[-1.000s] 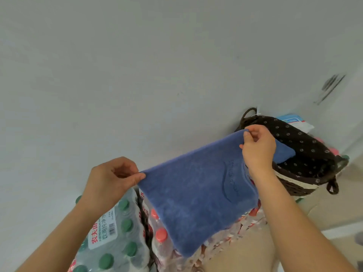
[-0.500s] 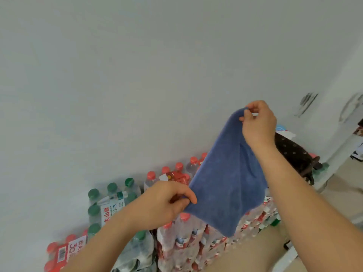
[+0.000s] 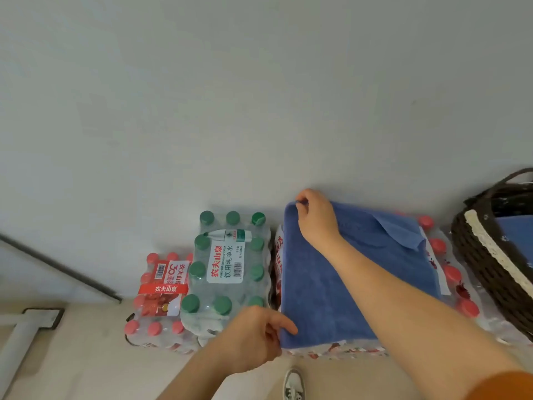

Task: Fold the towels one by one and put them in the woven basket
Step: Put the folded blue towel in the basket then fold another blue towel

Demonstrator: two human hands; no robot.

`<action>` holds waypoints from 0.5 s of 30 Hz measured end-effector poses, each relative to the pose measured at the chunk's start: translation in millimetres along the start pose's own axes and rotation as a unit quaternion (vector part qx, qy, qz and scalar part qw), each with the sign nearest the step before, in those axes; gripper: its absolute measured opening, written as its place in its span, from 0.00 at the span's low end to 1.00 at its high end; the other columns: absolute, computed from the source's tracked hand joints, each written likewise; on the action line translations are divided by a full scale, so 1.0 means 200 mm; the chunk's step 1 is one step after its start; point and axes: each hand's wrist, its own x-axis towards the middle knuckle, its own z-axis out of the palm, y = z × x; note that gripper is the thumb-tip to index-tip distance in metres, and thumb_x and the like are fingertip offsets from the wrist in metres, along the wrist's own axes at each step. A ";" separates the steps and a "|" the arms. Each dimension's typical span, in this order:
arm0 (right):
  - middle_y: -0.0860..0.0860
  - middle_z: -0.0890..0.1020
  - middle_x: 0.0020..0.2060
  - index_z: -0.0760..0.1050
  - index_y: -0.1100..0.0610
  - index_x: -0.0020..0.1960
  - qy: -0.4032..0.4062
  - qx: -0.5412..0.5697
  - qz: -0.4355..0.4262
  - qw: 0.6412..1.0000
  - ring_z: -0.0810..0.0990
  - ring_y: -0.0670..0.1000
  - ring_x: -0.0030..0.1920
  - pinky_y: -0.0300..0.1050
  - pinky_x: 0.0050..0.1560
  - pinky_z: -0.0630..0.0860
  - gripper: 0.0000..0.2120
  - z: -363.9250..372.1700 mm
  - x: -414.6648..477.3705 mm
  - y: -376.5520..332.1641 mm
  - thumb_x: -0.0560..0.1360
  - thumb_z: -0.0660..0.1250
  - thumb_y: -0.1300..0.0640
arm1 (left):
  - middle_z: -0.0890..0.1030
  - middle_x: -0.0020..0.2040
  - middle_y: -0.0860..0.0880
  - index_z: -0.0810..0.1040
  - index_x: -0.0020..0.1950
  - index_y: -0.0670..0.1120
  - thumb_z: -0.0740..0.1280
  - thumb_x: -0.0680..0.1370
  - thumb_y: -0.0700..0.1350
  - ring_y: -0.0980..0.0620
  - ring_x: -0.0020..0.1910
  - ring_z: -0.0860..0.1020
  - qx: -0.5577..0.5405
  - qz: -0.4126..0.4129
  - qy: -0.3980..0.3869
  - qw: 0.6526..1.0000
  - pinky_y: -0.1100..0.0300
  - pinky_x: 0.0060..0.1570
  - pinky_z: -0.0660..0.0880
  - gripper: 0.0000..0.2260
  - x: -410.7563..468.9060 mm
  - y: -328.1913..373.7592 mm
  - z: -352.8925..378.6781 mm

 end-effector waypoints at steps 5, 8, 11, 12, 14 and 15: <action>0.51 0.77 0.51 0.74 0.58 0.51 -0.044 -0.017 -0.023 0.999 0.76 0.52 0.47 0.50 0.49 0.75 0.06 0.06 0.01 -0.01 0.79 0.58 0.61 | 0.81 0.35 0.57 0.85 0.44 0.51 0.72 0.71 0.35 0.61 0.34 0.78 -0.028 -0.010 0.033 0.999 0.66 0.40 0.76 0.10 -0.01 -0.03 -0.01; 0.48 0.73 0.64 0.70 0.52 0.65 -0.119 -0.002 -0.034 0.992 0.74 0.49 0.61 0.45 0.60 0.72 0.17 0.07 -0.03 -0.02 0.79 0.56 0.64 | 0.83 0.37 0.58 0.85 0.46 0.49 0.74 0.71 0.39 0.60 0.36 0.81 -0.020 -0.003 0.052 0.998 0.68 0.42 0.77 0.06 -0.02 -0.01 -0.03; 0.44 0.63 0.72 0.58 0.46 0.74 -0.112 0.066 -0.009 0.991 0.65 0.44 0.68 0.40 0.65 0.65 0.27 -0.03 -0.11 -0.02 0.79 0.55 0.65 | 0.83 0.36 0.61 0.86 0.43 0.53 0.74 0.71 0.40 0.60 0.36 0.81 -0.017 -0.001 0.054 0.998 0.68 0.41 0.76 0.07 -0.04 0.01 -0.04; 0.44 0.64 0.71 0.60 0.46 0.73 -0.074 0.065 0.003 0.995 0.67 0.45 0.67 0.41 0.63 0.67 0.26 -0.09 -0.15 0.02 0.79 0.56 0.65 | 0.83 0.35 0.61 0.85 0.41 0.55 0.75 0.71 0.40 0.60 0.35 0.81 -0.018 0.000 0.051 0.999 0.68 0.40 0.77 0.09 -0.05 0.01 -0.04; 0.47 0.71 0.66 0.69 0.48 0.66 -0.003 -0.035 0.032 0.999 0.71 0.50 0.63 0.48 0.58 0.71 0.19 -0.24 -0.23 0.15 0.77 0.60 0.63 | 0.84 0.34 0.58 0.84 0.37 0.59 0.74 0.70 0.39 0.59 0.34 0.81 -0.031 -0.003 0.047 0.998 0.65 0.40 0.78 0.13 -0.07 0.00 -0.05; 0.48 0.73 0.62 0.73 0.49 0.61 0.001 -0.121 0.055 0.991 0.72 0.53 0.62 0.53 0.56 0.72 0.16 -0.31 -0.27 0.23 0.77 0.61 0.62 | 0.84 0.34 0.57 0.84 0.36 0.59 0.74 0.70 0.38 0.59 0.33 0.80 -0.033 -0.008 0.047 0.998 0.65 0.40 0.78 0.14 -0.08 0.00 -0.06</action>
